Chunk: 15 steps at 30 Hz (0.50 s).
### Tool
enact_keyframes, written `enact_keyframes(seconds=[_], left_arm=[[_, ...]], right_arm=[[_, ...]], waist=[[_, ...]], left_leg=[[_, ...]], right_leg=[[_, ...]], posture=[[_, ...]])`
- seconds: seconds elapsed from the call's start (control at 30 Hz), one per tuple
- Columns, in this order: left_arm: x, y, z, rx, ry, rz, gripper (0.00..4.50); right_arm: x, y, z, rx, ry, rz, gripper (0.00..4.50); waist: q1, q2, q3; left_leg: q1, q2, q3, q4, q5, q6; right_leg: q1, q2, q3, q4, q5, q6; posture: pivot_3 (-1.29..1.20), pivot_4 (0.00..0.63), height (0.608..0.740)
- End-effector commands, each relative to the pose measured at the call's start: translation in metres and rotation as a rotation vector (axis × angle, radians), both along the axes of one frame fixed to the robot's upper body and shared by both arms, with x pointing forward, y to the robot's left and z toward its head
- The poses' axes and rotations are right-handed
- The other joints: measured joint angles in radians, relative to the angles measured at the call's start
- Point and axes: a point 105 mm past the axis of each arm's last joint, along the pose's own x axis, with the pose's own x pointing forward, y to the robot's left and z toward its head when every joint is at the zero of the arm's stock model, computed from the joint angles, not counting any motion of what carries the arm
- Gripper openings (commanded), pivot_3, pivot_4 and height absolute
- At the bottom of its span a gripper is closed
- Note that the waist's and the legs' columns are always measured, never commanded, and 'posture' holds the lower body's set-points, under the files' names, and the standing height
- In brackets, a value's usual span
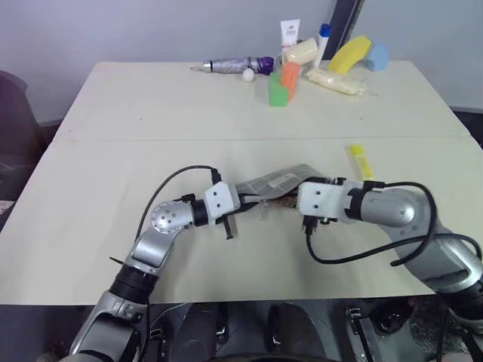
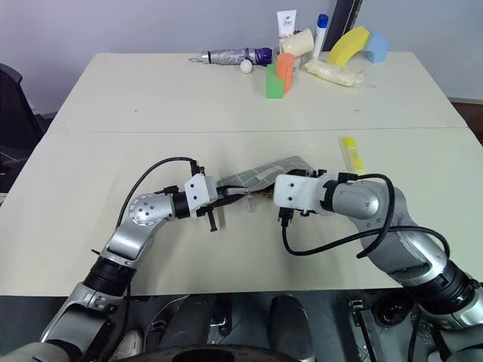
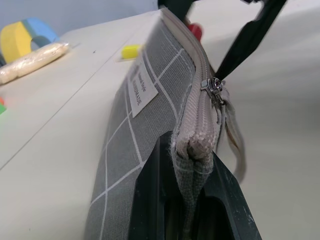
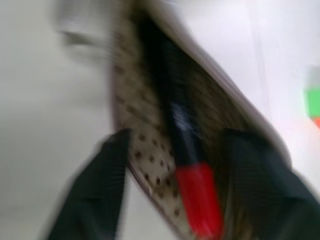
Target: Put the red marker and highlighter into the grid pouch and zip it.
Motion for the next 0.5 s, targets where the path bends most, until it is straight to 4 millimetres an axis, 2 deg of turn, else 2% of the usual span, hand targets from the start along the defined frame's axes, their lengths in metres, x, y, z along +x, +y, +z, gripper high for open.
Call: enact_keyframes(seconds=[0.03,0.07,0.2,0.23,0.37,0.5], left_arm=[[0.008,0.007,0.012,-0.050,-0.010,0.058,0.00],[0.009,0.008,0.012,-0.055,-0.007,0.069,0.00],[0.031,0.016,0.019,-0.128,-0.001,0.226,0.00],[0.034,0.017,0.021,-0.137,-0.005,0.250,0.00],[0.044,0.018,0.023,-0.171,0.009,0.324,0.00],[0.044,0.016,0.020,-0.151,0.002,0.334,0.00]], right_arm=[[0.001,-0.018,0.022,0.102,-0.032,-0.083,3.53],[0.001,-0.021,0.024,0.125,-0.031,-0.100,3.53],[0.022,-0.088,0.014,0.380,-0.005,-0.476,3.53],[0.027,-0.098,0.010,0.413,-0.010,-0.548,3.53],[0.049,-0.118,-0.010,0.541,-0.030,-0.738,3.53],[0.069,-0.138,-0.029,0.676,-0.042,-0.905,3.53]], waist=[[-0.002,0.000,0.000],[-0.002,0.000,0.000],[0.000,-0.001,-0.001],[0.000,-0.001,-0.001],[-0.004,-0.001,-0.001],[-0.006,0.000,-0.001]], left_leg=[[0.000,0.000,0.000,0.000,0.000,0.000],[0.000,0.000,0.000,0.000,0.000,0.000],[0.001,0.000,0.000,0.001,0.000,0.000],[0.001,0.000,0.000,0.001,0.000,0.000],[0.002,0.000,0.000,0.001,0.000,0.000],[0.001,0.000,0.002,-0.001,0.001,-0.001]], right_leg=[[0.000,0.000,0.000,0.000,0.000,0.000],[0.000,0.000,0.000,0.000,0.000,0.000],[0.001,0.000,0.000,0.000,0.000,0.000],[0.002,0.000,0.000,0.000,0.000,0.000],[0.002,0.001,0.000,0.001,0.001,0.000],[-0.001,0.001,0.000,0.002,0.001,0.000]], posture=[[0.00,0.150,0.740],[0.00,0.150,0.740],[0.00,0.150,0.740],[0.00,0.150,0.740],[0.00,0.150,0.740],[0.00,0.150,0.740]])
